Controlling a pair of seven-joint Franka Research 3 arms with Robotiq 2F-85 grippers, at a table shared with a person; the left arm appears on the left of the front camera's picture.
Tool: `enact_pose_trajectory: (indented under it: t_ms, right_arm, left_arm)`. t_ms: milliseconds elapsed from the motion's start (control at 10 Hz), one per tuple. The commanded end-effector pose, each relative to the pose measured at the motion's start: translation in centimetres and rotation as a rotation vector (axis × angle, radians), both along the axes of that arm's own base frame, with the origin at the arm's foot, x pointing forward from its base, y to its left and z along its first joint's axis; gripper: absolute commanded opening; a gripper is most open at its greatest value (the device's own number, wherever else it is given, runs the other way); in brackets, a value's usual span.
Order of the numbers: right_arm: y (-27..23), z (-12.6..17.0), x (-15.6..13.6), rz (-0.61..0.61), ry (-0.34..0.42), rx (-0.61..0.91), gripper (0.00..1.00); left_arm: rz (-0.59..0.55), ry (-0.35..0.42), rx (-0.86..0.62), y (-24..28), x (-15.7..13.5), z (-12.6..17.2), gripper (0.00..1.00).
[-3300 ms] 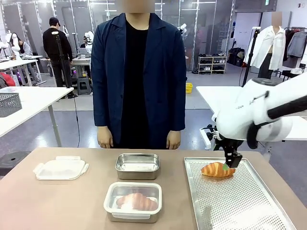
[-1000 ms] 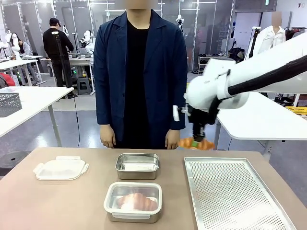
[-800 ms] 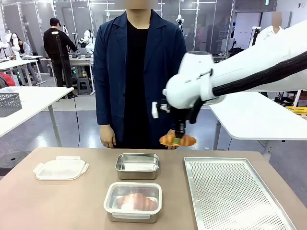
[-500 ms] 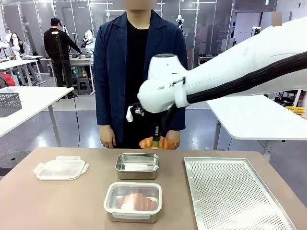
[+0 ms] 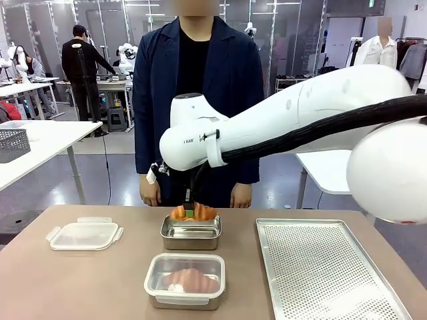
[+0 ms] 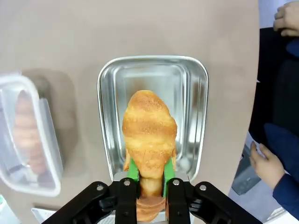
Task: Place the bread into the airtight container.
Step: Pick up a Butter Roll and place it into an empty Airtight Container.
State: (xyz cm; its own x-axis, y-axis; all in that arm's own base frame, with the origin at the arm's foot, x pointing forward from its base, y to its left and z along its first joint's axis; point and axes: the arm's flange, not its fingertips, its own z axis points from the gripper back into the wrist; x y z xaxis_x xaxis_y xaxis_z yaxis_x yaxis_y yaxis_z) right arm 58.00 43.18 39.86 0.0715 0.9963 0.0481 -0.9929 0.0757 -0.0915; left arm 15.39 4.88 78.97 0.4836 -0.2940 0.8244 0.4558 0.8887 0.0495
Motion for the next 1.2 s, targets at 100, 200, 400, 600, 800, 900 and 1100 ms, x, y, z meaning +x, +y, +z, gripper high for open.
enact_pose_trajectory:
  t_ms: [100,200,400,600,800,900,1100]
  right_arm:
    - [1.0,-2.1,1.1,-0.056,0.036,0.003,0.32]
    - [0.8,-2.8,1.4,-0.052,0.029,0.032,0.7]
    - [0.7,-2.9,1.4,-0.026,0.02,0.051,1.0]
    - [0.6,-2.9,1.4,-0.028,0.031,0.059,1.0]
    - [0.0,-2.3,1.1,-0.007,0.034,0.096,1.0]
    - [-0.6,-2.0,0.9,0.002,0.048,0.124,1.0]
    - [0.5,-2.9,1.5,-0.027,0.021,0.051,1.0]
  left_arm:
    - [-0.005,0.001,0.001,-0.1,0.0,0.1,1.0]
    - [-0.005,0.001,0.001,-0.1,0.0,0.1,1.0]
    - [-0.005,0.001,0.001,-0.1,0.0,0.1,1.0]
    - [-0.005,0.001,0.001,-0.1,0.0,0.1,1.0]
    - [-0.005,0.001,0.001,-0.1,0.0,0.1,1.0]
    - [-0.005,0.001,0.001,-0.1,0.0,0.1,1.0]
    - [-0.005,0.001,0.001,-0.1,0.0,0.1,1.0]
